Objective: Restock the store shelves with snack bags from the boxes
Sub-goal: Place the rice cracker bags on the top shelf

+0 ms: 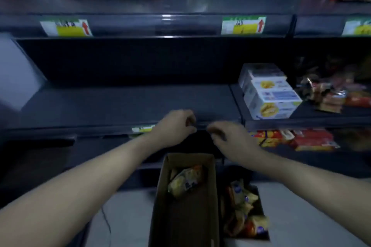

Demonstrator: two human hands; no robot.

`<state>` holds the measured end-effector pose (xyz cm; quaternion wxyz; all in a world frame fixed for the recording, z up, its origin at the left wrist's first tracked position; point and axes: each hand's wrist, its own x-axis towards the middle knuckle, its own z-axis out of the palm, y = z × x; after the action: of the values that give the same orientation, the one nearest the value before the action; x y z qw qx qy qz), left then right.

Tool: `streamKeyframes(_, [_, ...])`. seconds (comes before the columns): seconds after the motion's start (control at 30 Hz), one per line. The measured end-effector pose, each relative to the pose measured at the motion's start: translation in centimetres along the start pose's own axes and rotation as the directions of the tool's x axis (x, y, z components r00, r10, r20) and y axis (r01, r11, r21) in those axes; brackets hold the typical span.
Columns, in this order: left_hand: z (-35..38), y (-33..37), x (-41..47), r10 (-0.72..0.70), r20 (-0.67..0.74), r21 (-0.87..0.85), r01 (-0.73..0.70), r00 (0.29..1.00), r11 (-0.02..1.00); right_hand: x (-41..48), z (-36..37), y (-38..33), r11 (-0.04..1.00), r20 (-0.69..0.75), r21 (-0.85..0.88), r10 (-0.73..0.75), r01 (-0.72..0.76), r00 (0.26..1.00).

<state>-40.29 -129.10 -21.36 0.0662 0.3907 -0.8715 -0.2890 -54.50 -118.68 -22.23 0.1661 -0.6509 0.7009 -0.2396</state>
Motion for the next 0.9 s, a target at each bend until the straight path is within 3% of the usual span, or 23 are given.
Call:
streamKeyframes(0.17, [8.3, -7.3, -1.2, -0.192, 0.208, -0.004, 0.198, 0.959, 0.980, -2.1, 10.2, 3.6, 0.941, 0.329, 0.036, 0.306, -0.336, 0.893])
streamKeyframes(0.3, [13.1, -11.0, -1.1, -0.250, 0.320, 0.060, 0.244, 0.914, 0.968, -3.2, 15.8, 6.1, 0.853, 0.413, 0.026, 0.466, -0.522, 0.783])
streamKeyframes(0.6, [22.9, -17.0, 2.1, -0.343, 0.406, 0.129, 0.318, 0.847, 0.939, -2.7, 24.9, 11.0, 0.735, 0.481, 0.024, 0.586, -0.677, 0.653])
streamKeyframes(0.9, [30.9, -21.4, 6.6, -0.430, 0.380, 0.182, 0.390, 0.819, 0.903, -2.8, 30.3, 15.5, 0.622, 0.542, 0.042, 0.643, -0.782, 0.541])
